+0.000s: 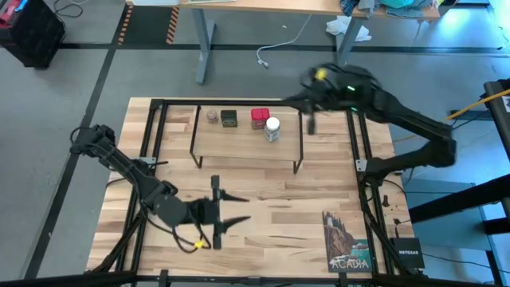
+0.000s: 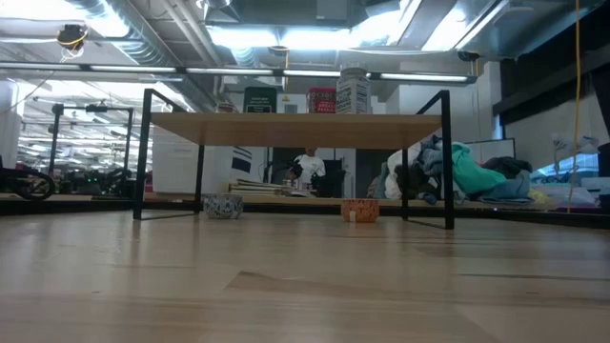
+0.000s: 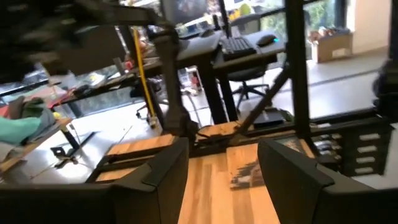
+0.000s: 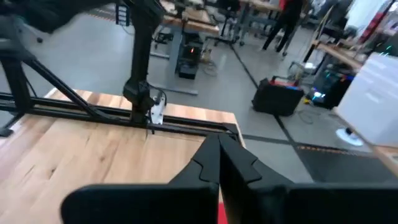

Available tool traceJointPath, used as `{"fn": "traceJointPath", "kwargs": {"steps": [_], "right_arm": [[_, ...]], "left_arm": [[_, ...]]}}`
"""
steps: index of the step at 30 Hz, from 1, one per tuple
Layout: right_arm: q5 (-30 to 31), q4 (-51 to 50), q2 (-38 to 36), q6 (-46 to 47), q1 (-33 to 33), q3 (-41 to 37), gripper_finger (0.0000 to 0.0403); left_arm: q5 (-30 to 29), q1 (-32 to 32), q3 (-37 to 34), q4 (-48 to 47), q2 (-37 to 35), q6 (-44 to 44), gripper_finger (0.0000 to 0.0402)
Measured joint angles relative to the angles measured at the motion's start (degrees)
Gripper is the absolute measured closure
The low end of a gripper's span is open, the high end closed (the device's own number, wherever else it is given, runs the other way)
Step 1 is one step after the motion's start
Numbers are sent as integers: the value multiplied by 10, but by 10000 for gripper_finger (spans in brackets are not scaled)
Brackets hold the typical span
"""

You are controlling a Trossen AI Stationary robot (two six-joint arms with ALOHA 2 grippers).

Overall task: Shelf spices
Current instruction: Adjust the white seasoning bottle

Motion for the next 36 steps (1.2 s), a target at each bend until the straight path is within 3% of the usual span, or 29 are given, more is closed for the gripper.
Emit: {"fn": "traceJointPath", "kwargs": {"steps": [6,11,17,25,29,36], "right_arm": [[36,-27,-162,11,9,-81,403],[61,-103,-256,39,10,-105,403],[119,-111,-332,52,58,-132,403],[166,-154,-369,39,92,-134,403],[166,-154,-369,30,91,-134,403],[166,-152,-357,2,91,-134,403]], "left_arm": [[22,78,-63,33,-27,-22,216],[122,178,-70,9,-29,-33,216],[220,311,-71,-73,-25,-97,216],[307,410,-71,-94,5,-109,221],[317,433,-71,-119,39,-118,237],[329,452,-70,-73,76,-118,275]]}}
